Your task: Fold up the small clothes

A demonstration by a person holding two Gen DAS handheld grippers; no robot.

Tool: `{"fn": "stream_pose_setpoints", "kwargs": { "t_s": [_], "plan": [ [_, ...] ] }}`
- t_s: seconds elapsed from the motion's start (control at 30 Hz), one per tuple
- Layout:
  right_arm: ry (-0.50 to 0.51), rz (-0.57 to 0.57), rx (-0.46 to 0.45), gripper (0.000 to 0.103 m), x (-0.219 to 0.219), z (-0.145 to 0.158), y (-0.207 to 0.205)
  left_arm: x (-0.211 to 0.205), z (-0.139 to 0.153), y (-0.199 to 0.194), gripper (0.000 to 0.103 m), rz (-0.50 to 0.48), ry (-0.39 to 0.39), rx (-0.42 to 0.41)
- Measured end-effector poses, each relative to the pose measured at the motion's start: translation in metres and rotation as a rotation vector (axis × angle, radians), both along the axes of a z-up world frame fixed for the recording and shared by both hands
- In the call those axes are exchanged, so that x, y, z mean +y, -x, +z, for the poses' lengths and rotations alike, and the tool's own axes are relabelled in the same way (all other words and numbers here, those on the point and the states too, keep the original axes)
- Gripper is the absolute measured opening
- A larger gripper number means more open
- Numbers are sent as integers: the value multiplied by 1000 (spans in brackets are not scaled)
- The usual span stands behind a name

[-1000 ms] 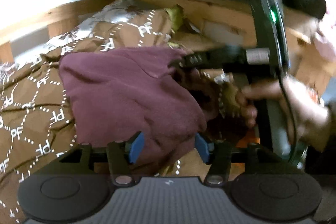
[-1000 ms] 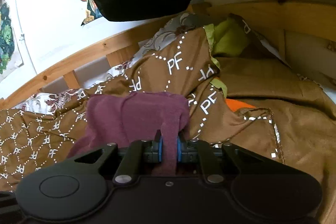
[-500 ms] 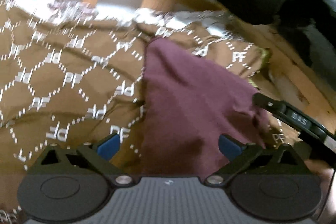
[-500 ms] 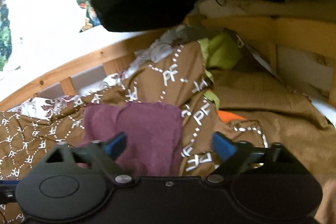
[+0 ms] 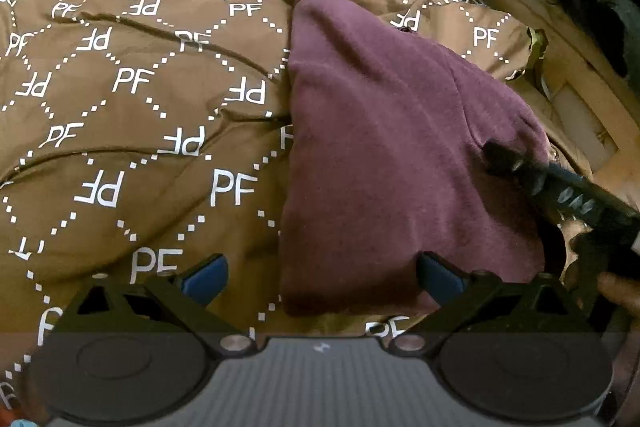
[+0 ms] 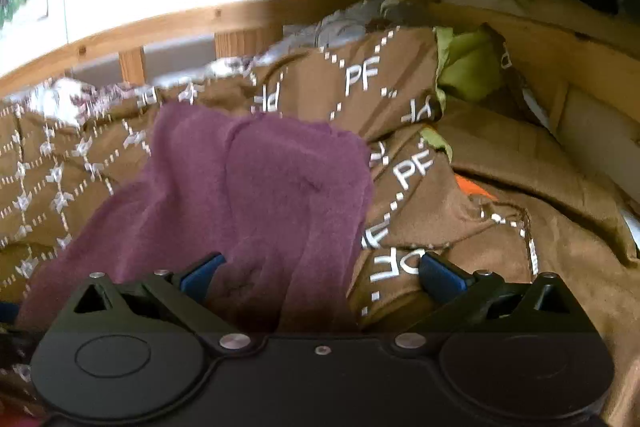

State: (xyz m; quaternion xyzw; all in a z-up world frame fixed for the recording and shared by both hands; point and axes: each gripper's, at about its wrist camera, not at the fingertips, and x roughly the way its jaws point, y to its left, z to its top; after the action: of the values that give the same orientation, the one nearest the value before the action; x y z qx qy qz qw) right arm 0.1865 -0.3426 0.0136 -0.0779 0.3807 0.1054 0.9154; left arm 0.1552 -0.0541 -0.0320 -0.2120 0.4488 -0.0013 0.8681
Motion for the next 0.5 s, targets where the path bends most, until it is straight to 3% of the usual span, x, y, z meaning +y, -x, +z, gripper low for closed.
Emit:
{"fn": "stream_pose_setpoints", "kwargs": {
  "t_s": [0.17, 0.3, 0.37, 0.5],
  "plan": [
    [-121, -10, -123, 98, -10, 15, 7, 0, -3, -1, 103, 4, 7, 4],
    [-139, -37, -161, 69, -14, 17, 3, -1, -4, -1, 103, 2, 2, 0],
    [-142, -57, -151, 48, -16, 15, -2, 0, -4, -1, 103, 1, 5, 0],
    [-204, -91, -115, 33, -28, 9, -9, 0, -5, -1, 103, 2, 9, 0]
  ]
}}
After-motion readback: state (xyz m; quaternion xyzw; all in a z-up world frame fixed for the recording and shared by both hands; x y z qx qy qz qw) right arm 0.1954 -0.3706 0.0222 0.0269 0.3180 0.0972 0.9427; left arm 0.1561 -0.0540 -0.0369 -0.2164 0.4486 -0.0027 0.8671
